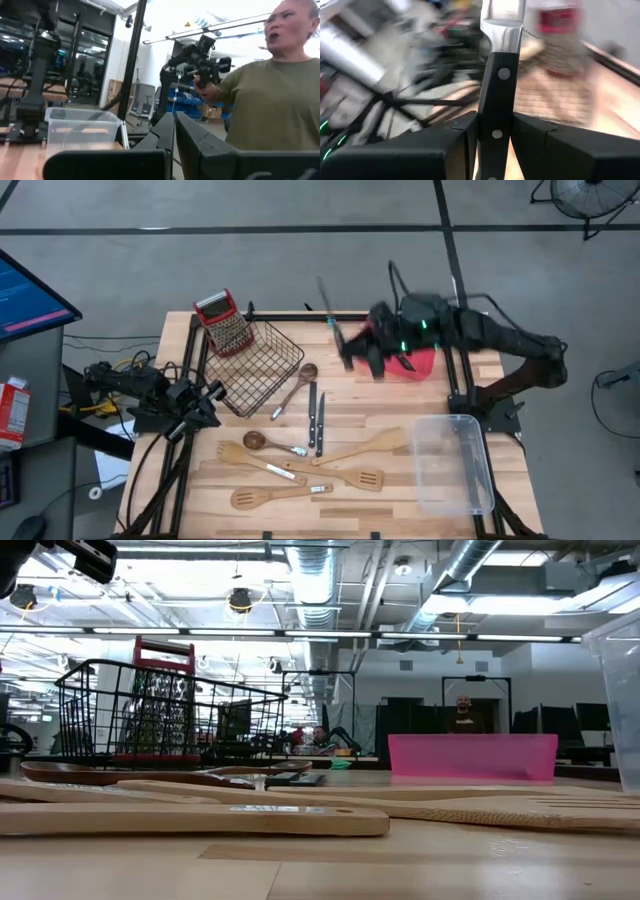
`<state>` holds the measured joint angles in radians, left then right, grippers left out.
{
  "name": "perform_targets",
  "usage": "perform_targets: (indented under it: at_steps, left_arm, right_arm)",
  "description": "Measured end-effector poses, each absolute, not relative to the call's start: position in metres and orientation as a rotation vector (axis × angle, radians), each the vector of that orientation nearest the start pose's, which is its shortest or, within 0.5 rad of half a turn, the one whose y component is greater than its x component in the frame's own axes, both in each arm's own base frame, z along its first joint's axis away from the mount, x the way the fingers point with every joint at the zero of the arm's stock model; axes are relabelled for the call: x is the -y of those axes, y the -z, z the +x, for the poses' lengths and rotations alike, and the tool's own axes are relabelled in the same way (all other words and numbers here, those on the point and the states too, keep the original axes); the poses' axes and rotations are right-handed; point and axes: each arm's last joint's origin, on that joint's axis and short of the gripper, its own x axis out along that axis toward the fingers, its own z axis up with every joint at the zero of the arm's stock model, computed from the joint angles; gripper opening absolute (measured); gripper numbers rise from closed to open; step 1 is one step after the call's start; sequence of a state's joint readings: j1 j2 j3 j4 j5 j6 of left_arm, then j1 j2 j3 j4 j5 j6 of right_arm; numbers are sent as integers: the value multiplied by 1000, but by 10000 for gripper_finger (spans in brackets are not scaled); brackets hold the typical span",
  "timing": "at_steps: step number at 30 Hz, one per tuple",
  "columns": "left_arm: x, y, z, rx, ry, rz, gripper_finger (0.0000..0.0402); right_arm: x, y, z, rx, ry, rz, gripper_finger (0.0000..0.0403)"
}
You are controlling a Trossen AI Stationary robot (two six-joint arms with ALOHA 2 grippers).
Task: Pick & Place Kitchen Items
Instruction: Put the silver knife into the red bin
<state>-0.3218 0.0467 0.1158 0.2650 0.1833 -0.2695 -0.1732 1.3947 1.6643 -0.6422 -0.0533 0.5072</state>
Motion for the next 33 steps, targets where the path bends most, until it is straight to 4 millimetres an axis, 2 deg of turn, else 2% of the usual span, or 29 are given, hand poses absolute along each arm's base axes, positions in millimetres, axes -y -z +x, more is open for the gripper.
perform_targets:
  at_steps: [4,6,8,10,13,15,17,19,21,23,27,33]
  left_arm:
    - [33,-223,84,252,541,-284,2]
    - [34,-223,84,247,540,-283,2]
    - [34,-223,86,238,540,-283,2]
    - [34,-222,87,232,539,-283,2]
    - [35,-221,89,215,536,-282,2]
    - [36,-220,91,201,536,-281,2]
    - [36,-219,92,188,534,-280,2]
    - [37,-218,94,176,533,-279,2]
    - [37,-217,95,165,531,-279,2]
    - [38,-216,96,155,530,-278,2]
    - [39,-214,99,129,528,-276,2]
    - [40,-211,102,98,524,-275,2]
  right_arm:
    - [76,-461,287,-244,220,535,94]
    - [76,-456,279,-344,268,549,94]
    - [66,-449,267,-480,282,541,94]
    - [63,-435,256,-657,370,515,94]
    - [90,-415,249,-824,674,403,94]
    - [104,-400,242,-985,801,380,94]
    - [113,-388,245,-1090,817,362,94]
    - [119,-367,255,-1208,834,343,94]
    - [128,-351,259,-1264,875,336,94]
    - [130,-340,255,-1325,913,311,94]
    - [126,-312,252,-1419,866,336,94]
    - [126,-285,231,-1376,883,421,94]
